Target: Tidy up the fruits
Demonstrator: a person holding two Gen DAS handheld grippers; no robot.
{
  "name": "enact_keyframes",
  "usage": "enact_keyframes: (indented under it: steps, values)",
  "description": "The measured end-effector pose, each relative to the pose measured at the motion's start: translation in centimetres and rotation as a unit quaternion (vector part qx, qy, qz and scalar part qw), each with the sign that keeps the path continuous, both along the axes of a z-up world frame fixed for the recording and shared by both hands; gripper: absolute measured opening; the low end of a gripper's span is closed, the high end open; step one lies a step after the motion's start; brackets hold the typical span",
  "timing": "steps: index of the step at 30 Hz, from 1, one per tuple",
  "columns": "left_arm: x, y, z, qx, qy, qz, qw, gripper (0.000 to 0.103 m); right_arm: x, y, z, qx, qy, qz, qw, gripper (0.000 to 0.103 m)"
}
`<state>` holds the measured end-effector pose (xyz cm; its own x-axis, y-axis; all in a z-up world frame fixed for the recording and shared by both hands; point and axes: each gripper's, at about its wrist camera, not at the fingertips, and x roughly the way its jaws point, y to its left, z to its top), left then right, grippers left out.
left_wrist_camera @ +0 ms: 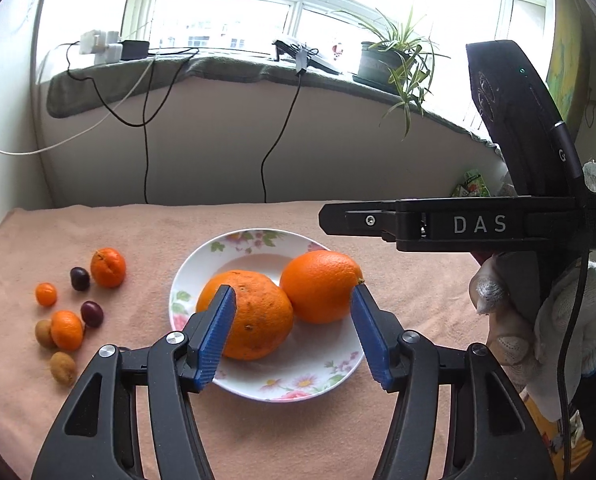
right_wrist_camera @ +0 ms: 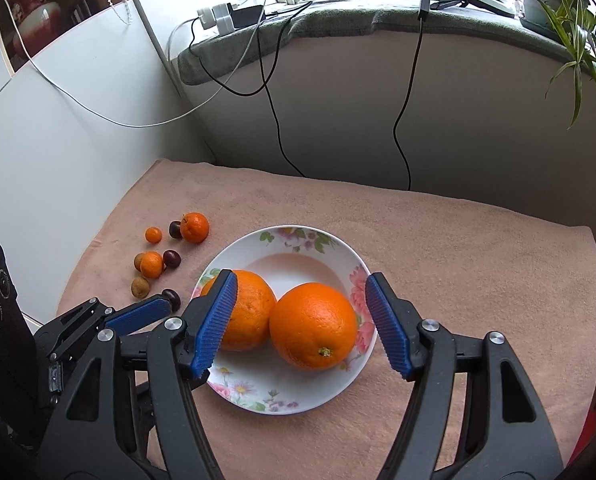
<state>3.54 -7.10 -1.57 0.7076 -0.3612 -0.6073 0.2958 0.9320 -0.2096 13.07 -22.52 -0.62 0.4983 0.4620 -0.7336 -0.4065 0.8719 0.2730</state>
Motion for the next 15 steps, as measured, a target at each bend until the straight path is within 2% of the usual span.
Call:
enact_keyframes:
  steps: [6,8,11,15]
  values:
    - [-1.3,4.5,-0.1,0.0,-0.001,0.043,0.9991,0.061,-1.8,2.4,1.1,-0.011,-0.051,0.017,0.998,0.079]
    - [-1.6,6.0,-0.2,0.005,-0.001,0.058,0.9983,0.062,-2.3,3.4,1.3,-0.018,-0.066,0.026,0.997,0.087]
    - [-2.2,8.2,-0.5,0.011,0.002,0.082,0.9966,0.068,-2.9,5.0,1.5,-0.034,-0.084,0.037,0.995,0.088]
    - [-2.5,11.1,-1.3,0.016,0.013,0.113,0.9934,0.069,-3.5,7.1,1.3,-0.046,-0.092,0.06,0.993,0.088]
